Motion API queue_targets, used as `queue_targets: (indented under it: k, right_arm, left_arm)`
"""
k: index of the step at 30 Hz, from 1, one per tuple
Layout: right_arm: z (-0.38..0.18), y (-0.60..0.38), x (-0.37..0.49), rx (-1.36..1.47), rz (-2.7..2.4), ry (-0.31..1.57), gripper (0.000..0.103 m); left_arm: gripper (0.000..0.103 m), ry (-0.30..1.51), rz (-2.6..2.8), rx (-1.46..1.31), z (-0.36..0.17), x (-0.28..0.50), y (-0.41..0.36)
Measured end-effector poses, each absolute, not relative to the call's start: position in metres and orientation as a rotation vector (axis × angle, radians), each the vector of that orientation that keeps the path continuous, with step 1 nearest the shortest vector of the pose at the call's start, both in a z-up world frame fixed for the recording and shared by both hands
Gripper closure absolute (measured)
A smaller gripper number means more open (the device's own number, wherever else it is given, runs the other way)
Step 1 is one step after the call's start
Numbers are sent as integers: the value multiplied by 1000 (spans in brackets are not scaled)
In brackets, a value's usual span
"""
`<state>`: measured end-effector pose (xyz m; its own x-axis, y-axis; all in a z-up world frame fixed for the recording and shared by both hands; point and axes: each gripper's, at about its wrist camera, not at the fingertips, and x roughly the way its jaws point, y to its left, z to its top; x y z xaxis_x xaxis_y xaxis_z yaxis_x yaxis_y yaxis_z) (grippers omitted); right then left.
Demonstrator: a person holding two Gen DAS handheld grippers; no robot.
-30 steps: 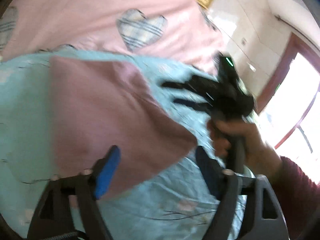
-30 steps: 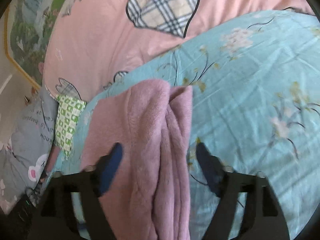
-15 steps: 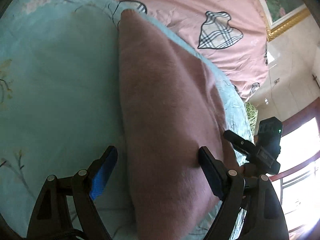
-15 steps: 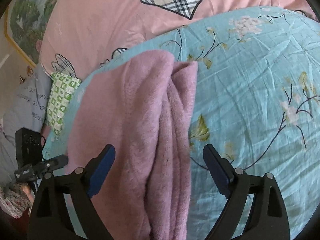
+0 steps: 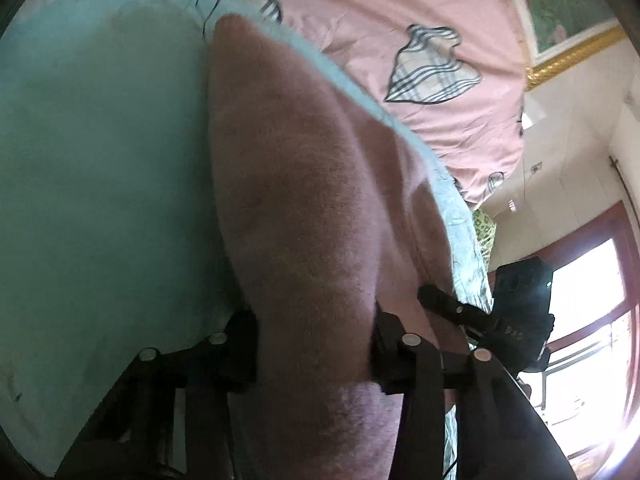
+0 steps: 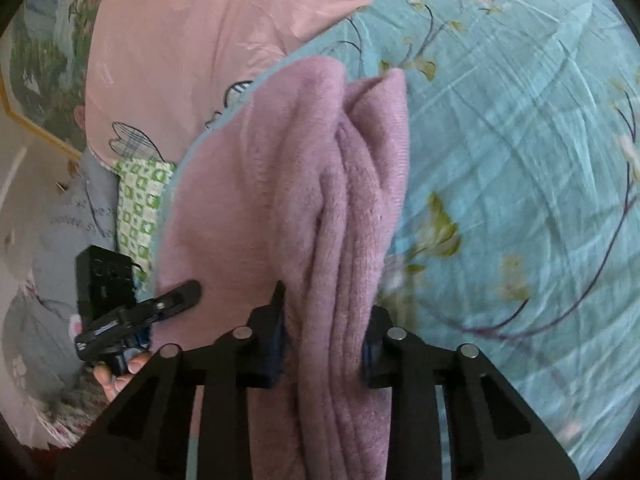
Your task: Fold small clothes
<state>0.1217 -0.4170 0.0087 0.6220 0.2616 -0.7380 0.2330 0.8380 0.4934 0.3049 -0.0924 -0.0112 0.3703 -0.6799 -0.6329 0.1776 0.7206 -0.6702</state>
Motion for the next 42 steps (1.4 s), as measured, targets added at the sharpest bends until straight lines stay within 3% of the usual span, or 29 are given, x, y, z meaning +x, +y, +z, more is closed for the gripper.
queue_targets:
  k: [9,18,22,24,28,32,42]
  right_arm:
    - [25,-313,123,592,204,851,75]
    - [-19,-220,137,586,348,920,75]
    - [-40,-213,136,575,308,967,75]
    - [-47,-218,133,566,275,981,75]
    - [-54,-224,125,572,240,988,68]
    - [-48,-228,118,578,195,969,52]
    - [13,-213,81,439,146,815,56]
  left_arm:
    - [62,947,-506,-465,44,219,-4]
    - [61,956,-413,-484,33,163,85]
    - [55,1009,-366,-509,1,159,95]
    - [45,1012,-348,-532,-7,162,91]
    - [36,1008,-293,-556,-13,154,96]
    - [37,974,-209,-566,-2,134,104]
    - [38,847,-117,-420,45,107,105]
